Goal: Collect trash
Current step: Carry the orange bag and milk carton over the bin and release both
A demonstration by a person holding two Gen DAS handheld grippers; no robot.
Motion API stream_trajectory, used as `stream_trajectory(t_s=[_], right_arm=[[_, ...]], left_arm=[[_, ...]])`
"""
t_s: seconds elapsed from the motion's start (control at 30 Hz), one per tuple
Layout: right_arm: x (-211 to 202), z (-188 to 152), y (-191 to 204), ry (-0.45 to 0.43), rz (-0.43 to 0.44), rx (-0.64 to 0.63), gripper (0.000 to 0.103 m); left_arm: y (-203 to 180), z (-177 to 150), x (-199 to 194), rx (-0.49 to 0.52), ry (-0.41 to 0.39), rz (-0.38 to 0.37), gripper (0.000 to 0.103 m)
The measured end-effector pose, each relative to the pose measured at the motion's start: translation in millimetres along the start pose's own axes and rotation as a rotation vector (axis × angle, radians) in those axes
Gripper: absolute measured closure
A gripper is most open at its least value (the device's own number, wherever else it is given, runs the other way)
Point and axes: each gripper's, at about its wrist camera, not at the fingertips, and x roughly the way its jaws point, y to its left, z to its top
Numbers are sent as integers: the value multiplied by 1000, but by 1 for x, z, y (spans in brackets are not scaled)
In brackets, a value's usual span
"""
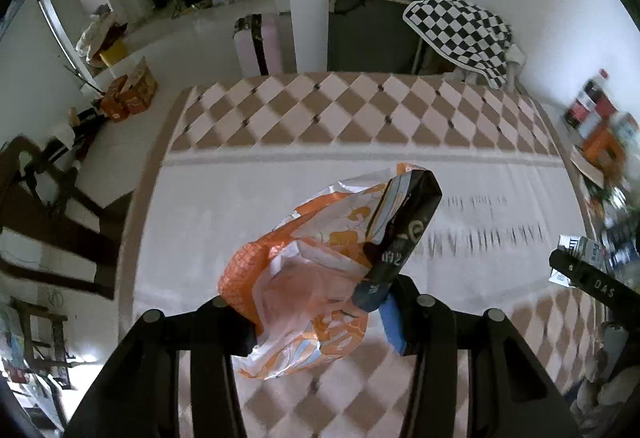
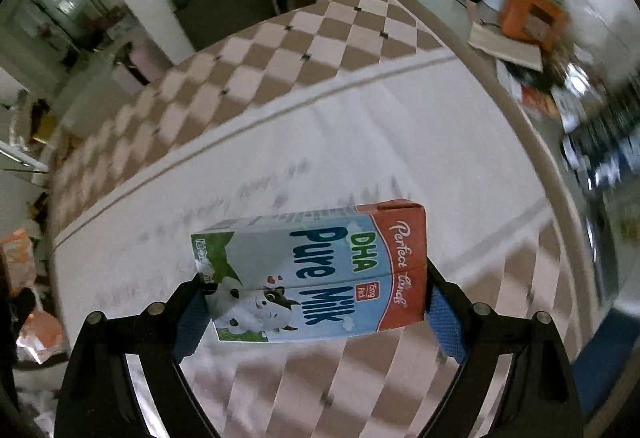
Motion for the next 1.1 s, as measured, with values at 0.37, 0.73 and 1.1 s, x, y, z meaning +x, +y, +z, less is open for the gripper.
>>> stream_trajectory(t_s=[0.37,0.73,1.1], right_arm=[[-91,-261,-10,39,67,51,10],[21,-478,-66,449,187,255,10],[261,-563,-76,649,192,235,10]], left_arm=[[75,-180,-45,-83,134,-110,59],[104,-368,64,-418,537,-245,58],[109,-470,300,-513,723,-241,42]])
